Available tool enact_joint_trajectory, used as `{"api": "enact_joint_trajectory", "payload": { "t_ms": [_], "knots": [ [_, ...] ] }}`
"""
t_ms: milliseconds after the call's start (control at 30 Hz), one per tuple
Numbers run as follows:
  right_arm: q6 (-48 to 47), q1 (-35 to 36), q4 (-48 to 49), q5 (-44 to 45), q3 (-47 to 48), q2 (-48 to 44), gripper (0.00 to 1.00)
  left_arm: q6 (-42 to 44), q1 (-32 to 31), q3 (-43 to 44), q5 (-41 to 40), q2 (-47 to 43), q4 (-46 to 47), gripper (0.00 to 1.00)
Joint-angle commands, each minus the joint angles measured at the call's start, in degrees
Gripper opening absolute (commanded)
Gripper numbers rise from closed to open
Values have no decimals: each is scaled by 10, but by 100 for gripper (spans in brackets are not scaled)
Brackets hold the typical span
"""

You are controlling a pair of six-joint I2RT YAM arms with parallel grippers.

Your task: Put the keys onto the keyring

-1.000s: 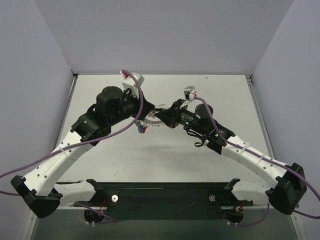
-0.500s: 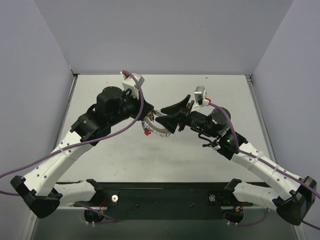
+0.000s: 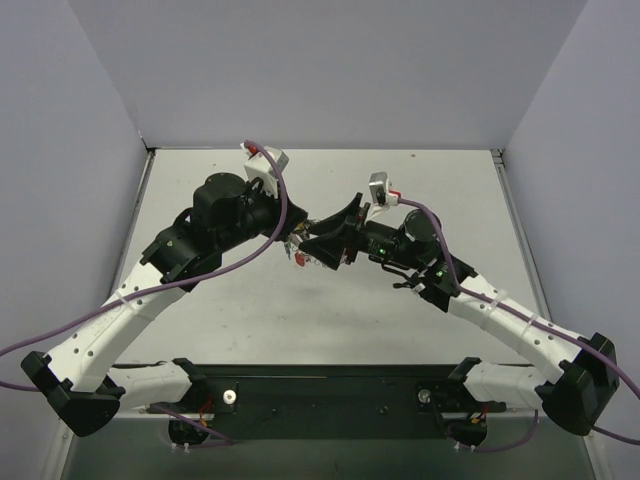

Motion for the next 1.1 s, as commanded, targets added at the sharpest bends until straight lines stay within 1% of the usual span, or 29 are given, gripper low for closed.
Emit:
{"api": "enact_joint_trajectory", "payload": {
  "t_ms": [0,100,267,433,467,500,933,1067],
  "knots": [
    [24,6,23,64,8,0,57,-4,-3,21,2,-19,50,0],
    [28,5,29,73,2,7,62,-5,-3,19,4,-20,53,0],
    [46,5,36,81,9,28,62,-7,-2,17,10,-19,55,0],
    [53,5,39,84,15,42,50,-8,-3,14,11,-20,59,0],
    [56,5,39,84,15,44,44,-9,-3,14,13,-20,59,0],
    [57,5,42,86,14,44,41,-10,-3,14,14,-20,60,0],
    [61,5,58,127,5,37,40,-14,-3,5,20,-24,66,0],
    [65,6,61,130,8,40,33,-18,-3,4,24,-23,72,0]
  ]
}}
